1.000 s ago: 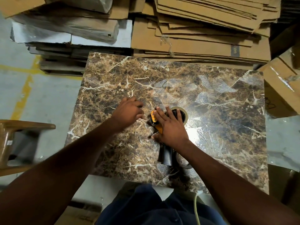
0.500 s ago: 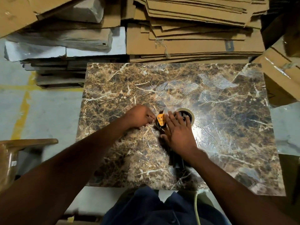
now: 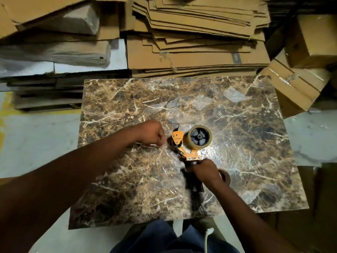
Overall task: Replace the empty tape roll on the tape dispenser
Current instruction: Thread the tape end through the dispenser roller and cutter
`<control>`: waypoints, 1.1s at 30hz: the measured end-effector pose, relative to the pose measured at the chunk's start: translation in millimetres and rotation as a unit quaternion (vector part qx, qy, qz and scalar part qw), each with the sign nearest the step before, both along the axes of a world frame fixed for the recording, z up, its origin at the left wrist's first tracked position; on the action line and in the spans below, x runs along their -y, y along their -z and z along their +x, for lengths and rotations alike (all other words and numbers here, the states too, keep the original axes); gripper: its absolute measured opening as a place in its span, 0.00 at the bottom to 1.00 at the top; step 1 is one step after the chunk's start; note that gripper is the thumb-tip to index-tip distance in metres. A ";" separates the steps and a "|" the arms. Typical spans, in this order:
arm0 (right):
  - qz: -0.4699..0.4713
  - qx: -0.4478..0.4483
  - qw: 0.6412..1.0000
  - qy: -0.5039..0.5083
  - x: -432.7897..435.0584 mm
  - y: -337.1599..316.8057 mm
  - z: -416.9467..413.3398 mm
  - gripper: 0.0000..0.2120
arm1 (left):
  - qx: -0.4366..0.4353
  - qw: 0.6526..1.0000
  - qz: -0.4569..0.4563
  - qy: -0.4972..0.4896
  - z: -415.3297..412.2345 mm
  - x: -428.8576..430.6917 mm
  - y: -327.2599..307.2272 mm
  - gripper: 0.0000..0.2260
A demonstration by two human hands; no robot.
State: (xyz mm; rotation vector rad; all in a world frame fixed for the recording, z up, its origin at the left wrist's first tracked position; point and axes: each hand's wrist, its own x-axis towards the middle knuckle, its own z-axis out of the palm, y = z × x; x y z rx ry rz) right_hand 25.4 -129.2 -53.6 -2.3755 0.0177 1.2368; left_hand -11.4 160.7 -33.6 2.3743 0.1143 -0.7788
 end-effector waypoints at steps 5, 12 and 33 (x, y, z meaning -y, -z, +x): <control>0.103 -0.173 0.977 0.071 25.8 74.9 15.9 0.27 | -0.069 0.981 -0.125 -0.129 -3.8 0.0 -3.0 0.12; 0.056 -0.295 0.954 0.017 -2.2 -18.7 35.8 0.11 | -0.119 0.878 -0.168 -0.432 3.7 6.6 1.2 0.06; 0.067 0.243 0.925 -0.283 -28.2 -15.0 113.0 0.15 | 0.172 0.871 0.020 -0.459 61.8 -33.5 40.2 0.10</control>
